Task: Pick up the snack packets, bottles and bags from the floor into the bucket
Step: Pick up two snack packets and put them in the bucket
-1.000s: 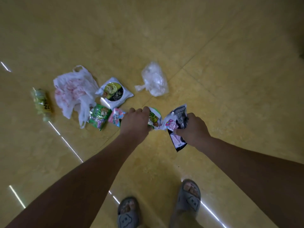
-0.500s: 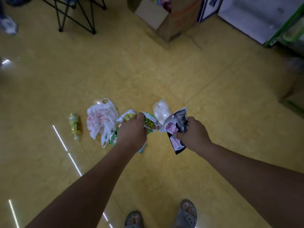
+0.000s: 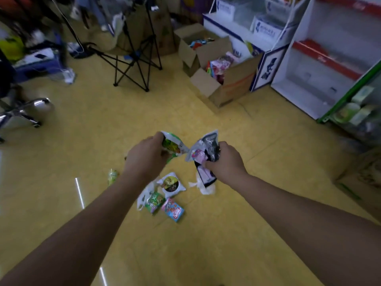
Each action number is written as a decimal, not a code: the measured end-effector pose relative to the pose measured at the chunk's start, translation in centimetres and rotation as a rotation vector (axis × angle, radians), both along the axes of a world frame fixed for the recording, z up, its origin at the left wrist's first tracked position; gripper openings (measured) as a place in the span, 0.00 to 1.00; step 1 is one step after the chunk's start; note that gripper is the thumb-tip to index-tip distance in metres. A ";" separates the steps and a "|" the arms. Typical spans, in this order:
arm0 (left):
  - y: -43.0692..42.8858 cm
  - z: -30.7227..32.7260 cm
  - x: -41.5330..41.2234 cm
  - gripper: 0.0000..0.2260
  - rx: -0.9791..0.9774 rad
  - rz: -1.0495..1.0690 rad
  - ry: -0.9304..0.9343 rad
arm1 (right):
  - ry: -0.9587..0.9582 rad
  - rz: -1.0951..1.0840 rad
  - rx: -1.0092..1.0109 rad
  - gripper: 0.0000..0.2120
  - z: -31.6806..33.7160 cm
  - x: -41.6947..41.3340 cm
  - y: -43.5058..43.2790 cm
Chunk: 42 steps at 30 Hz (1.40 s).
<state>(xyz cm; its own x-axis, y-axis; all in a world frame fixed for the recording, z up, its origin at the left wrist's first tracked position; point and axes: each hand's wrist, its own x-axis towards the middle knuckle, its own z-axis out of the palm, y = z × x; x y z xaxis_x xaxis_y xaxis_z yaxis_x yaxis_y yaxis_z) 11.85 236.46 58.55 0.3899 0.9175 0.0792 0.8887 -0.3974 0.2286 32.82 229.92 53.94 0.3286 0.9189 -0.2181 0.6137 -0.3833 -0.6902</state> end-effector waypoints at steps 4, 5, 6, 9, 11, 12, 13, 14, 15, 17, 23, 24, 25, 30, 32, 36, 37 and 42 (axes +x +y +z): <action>0.4 5.1 -1.2 0.15 0.058 0.060 0.008 | -0.020 0.057 0.059 0.21 4.9 -0.7 1.5; 0.3 6.2 -1.5 0.15 0.069 0.073 0.013 | -0.031 0.073 0.066 0.22 6.0 -1.0 1.8; 0.1 7.3 -1.8 0.14 0.077 0.083 0.015 | -0.040 0.091 0.076 0.22 7.1 -1.3 2.0; -0.8 10.2 -3.0 0.13 0.081 0.114 0.007 | -0.059 0.123 0.103 0.22 10.2 -2.5 2.1; -1.6 11.9 -4.3 0.12 0.084 0.126 0.002 | -0.080 0.150 0.119 0.22 11.9 -3.8 1.9; -2.0 12.6 -5.1 0.12 0.086 0.131 -0.002 | -0.094 0.168 0.124 0.22 12.7 -4.5 1.7; -2.4 13.3 -5.9 0.13 0.089 0.136 -0.009 | -0.106 0.188 0.125 0.21 13.6 -5.4 1.5; -2.8 14.0 -7.0 0.12 0.095 0.142 -0.015 | -0.119 0.208 0.126 0.21 14.5 -6.4 1.3; -3.2 14.6 -8.1 0.12 0.102 0.150 -0.022 | -0.132 0.223 0.130 0.22 15.3 -7.4 1.2; -4.3 15.7 -10.7 0.12 0.111 0.172 -0.035 | -0.152 0.251 0.140 0.23 16.6 -9.9 0.8; -7.6 18.2 -20.9 0.12 0.128 0.261 -0.037 | -0.149 0.353 0.181 0.23 19.8 -19.9 -0.5; -8.3 18.6 -22.7 0.12 0.130 0.282 -0.039 | -0.152 0.374 0.186 0.23 20.2 -21.8 -0.8; -9.1 18.9 -24.7 0.12 0.133 0.304 -0.042 | -0.155 0.397 0.190 0.23 20.5 -23.7 -1.0; -13.6 20.5 -34.4 0.11 0.130 0.448 -0.075 | -0.142 0.525 0.209 0.24 22.0 -33.8 -2.6; -15.5 20.9 -38.1 0.11 0.146 0.498 -0.064 | -0.141 0.577 0.218 0.23 22.6 -37.8 -3.4; -19.4 21.8 -45.0 0.12 0.178 0.580 -0.054 | -0.123 0.674 0.237 0.20 23.4 -45.5 -5.1; -20.4 22.1 -46.7 0.13 0.188 0.604 -0.049 | -0.123 0.700 0.243 0.19 23.7 -47.3 -5.6; -25.1 22.3 -54.1 0.14 0.212 0.715 -0.052 | -0.091 0.806 0.256 0.19 24.4 -55.7 -7.8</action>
